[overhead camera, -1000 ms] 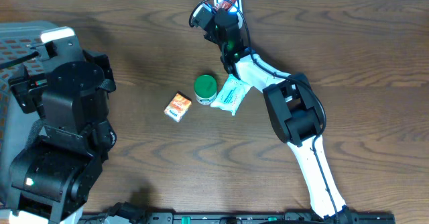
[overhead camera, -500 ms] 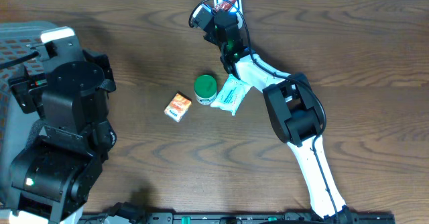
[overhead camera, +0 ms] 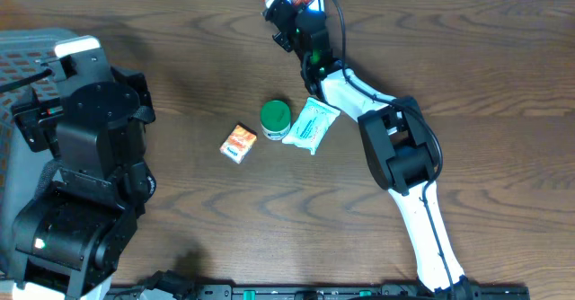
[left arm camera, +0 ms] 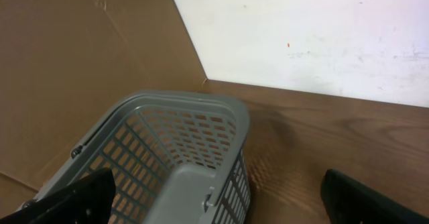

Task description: Scan the item barcode

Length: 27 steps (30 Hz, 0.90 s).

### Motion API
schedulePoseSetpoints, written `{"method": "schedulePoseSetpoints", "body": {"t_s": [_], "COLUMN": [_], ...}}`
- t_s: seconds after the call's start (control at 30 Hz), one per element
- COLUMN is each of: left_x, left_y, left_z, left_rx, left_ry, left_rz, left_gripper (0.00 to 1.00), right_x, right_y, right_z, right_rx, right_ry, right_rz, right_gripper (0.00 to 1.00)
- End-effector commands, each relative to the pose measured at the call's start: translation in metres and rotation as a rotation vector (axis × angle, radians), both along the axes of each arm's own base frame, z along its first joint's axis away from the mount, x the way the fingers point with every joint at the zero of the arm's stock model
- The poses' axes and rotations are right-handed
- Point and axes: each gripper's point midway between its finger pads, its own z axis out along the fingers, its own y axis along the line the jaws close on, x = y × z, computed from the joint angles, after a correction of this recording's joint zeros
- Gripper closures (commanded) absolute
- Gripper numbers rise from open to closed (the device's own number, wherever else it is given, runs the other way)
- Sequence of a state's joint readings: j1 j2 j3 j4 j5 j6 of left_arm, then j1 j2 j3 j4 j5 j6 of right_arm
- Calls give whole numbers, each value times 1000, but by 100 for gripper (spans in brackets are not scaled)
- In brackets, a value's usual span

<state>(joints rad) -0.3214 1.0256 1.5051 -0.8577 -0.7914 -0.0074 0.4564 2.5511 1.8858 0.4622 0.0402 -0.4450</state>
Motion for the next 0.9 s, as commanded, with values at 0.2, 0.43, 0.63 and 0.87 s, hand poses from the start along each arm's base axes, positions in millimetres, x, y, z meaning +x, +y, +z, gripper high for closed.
{"method": "schedulePoseSetpoints", "body": {"t_s": [0.2, 0.43, 0.63, 0.87], "left_x": [-1, -1, -1, -1], "left_y": [2, 2, 2, 2], "left_z": [1, 1, 2, 2], "left_rx": [-10, -10, -10, -10], "left_ry": [-10, -10, -10, -10], "left_rz": [11, 11, 11, 11], "left_gripper": [2, 2, 2, 2], "right_x": [-4, 4, -23, -112], "right_y": [1, -26, -108, -271], "right_z": [21, 63, 153, 210], "right_rx": [98, 98, 2, -21], "right_ry": [70, 35, 99, 275], "right_rz": [96, 7, -281, -833], "right_gripper": [99, 99, 99, 99]}}
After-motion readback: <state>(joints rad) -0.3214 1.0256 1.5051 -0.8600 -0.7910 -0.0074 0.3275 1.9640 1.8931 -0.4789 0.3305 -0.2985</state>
